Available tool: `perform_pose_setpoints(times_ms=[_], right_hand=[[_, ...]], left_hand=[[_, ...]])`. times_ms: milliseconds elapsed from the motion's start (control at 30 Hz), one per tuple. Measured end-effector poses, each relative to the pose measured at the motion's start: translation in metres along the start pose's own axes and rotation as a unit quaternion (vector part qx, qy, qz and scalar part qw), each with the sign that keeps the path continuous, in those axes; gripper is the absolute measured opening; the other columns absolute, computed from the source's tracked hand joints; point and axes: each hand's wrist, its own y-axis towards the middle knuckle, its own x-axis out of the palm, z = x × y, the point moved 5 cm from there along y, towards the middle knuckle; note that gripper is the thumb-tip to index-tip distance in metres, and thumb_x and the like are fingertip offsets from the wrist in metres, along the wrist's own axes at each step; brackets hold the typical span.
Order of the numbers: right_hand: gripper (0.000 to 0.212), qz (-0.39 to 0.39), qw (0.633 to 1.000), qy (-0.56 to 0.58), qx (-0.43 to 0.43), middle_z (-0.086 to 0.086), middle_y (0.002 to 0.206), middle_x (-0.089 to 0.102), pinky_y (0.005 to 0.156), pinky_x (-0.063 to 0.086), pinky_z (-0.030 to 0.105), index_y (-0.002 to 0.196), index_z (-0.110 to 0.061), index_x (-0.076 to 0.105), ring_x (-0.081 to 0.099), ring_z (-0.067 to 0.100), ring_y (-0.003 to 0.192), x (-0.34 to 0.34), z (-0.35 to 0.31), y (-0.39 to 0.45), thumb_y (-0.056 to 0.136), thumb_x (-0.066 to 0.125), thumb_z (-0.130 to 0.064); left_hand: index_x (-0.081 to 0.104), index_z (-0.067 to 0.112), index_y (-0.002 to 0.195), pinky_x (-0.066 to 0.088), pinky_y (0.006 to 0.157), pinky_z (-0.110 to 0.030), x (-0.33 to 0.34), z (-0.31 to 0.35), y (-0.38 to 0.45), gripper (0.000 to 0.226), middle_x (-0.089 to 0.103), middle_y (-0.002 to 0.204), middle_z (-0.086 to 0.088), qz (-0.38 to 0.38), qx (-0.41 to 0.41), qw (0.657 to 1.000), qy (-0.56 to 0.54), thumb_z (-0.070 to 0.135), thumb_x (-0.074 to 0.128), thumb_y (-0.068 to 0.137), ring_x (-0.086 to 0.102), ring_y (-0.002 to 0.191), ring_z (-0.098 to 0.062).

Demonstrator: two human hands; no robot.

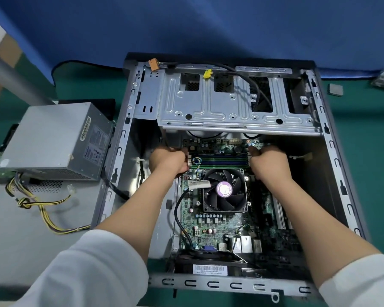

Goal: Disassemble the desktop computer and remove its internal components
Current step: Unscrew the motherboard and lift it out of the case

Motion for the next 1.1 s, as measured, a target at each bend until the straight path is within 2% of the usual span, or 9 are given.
perform_pose_setpoints(times_ms=[67,233,400,467,633,867,1000,1033,1100], right_hand=[[0.031,-0.008,1.000,-0.003,0.005,0.014,0.057,0.056,0.054,0.035,0.026,0.067,-0.004,0.051,0.052,0.026,0.055,-0.001,-0.001,0.000,0.093,0.049,-0.022],[0.028,-0.046,0.998,0.021,0.036,0.009,0.045,0.055,0.039,0.033,0.021,0.065,-0.003,0.054,0.049,0.019,0.036,-0.001,0.002,-0.002,0.090,0.047,-0.015],[0.037,0.036,0.995,-0.071,-0.054,0.025,0.089,0.064,0.063,0.038,0.033,0.098,0.002,0.059,0.061,0.040,0.084,-0.013,-0.008,-0.012,0.098,0.044,-0.032],[0.033,0.048,0.991,-0.097,-0.075,0.020,0.089,0.064,0.062,0.042,0.034,0.107,-0.005,0.055,0.061,0.040,0.084,-0.014,-0.011,-0.016,0.096,0.048,-0.036],[0.029,-0.012,0.984,-0.126,-0.125,0.009,0.100,0.067,0.069,0.049,0.034,0.119,-0.036,0.059,0.062,0.033,0.091,-0.005,-0.018,-0.018,0.092,0.054,-0.031],[0.019,0.061,0.959,-0.202,-0.192,0.008,0.079,0.066,0.058,0.039,0.030,0.102,-0.027,0.070,0.063,0.036,0.079,-0.023,-0.027,-0.029,0.092,0.053,-0.030],[0.017,0.077,0.935,-0.250,-0.238,0.001,0.086,0.069,0.053,0.035,0.027,0.099,-0.028,0.067,0.064,0.031,0.077,-0.035,-0.039,-0.055,0.091,0.052,-0.028],[0.017,0.080,0.932,-0.254,-0.246,-0.001,0.087,0.070,0.052,0.034,0.026,0.101,-0.029,0.067,0.065,0.029,0.076,-0.039,-0.041,-0.063,0.091,0.052,-0.028],[0.019,0.087,0.934,-0.243,-0.246,-0.005,0.087,0.070,0.050,0.033,0.025,0.105,-0.033,0.066,0.066,0.025,0.075,-0.051,-0.041,-0.078,0.092,0.052,-0.030]], left_hand=[[0.051,0.010,0.064,0.047,0.036,-0.020,0.001,0.001,-0.002,0.027,0.061,0.066,-0.005,-0.008,-0.005,1.000,-0.019,-0.005,0.060,0.084,0.059,0.050,-0.017],[0.051,0.009,0.064,0.049,0.043,-0.021,0.002,0.002,-0.002,0.026,0.061,0.068,-0.005,-0.010,-0.011,1.000,-0.018,-0.006,0.060,0.084,0.059,0.051,-0.017],[0.051,0.010,0.066,0.051,0.051,-0.024,0.002,0.000,0.001,0.026,0.061,0.066,-0.002,-0.011,-0.019,1.000,-0.013,-0.008,0.057,0.084,0.060,0.051,-0.017],[0.050,0.010,0.067,0.052,0.052,-0.026,0.001,0.000,0.001,0.025,0.062,0.069,-0.004,-0.009,-0.022,1.000,-0.009,-0.007,0.058,0.084,0.060,0.051,-0.018],[0.050,0.010,0.069,0.053,0.059,-0.030,0.002,0.001,0.001,0.024,0.066,0.082,-0.008,-0.010,-0.026,1.000,-0.013,-0.006,0.058,0.084,0.062,0.058,-0.023],[0.047,0.009,0.070,0.053,0.059,-0.028,0.001,0.007,-0.006,0.024,0.063,0.087,-0.012,-0.026,-0.024,0.999,0.005,-0.001,0.061,0.087,0.061,0.061,-0.022],[0.048,-0.001,0.093,0.053,0.073,-0.034,0.000,0.013,-0.024,0.006,0.054,0.100,-0.018,-0.081,0.000,0.991,0.104,-0.005,0.043,0.093,0.059,0.087,-0.029],[0.049,-0.001,0.102,0.049,0.066,-0.032,0.000,0.017,-0.031,0.010,0.053,0.098,-0.018,-0.104,0.031,0.980,0.169,0.001,0.044,0.094,0.055,0.083,-0.026],[0.054,0.003,0.101,0.042,0.063,-0.026,-0.004,0.028,-0.049,0.016,0.057,0.093,-0.012,-0.136,0.100,0.935,0.312,0.016,0.046,0.097,0.050,0.072,-0.020]])
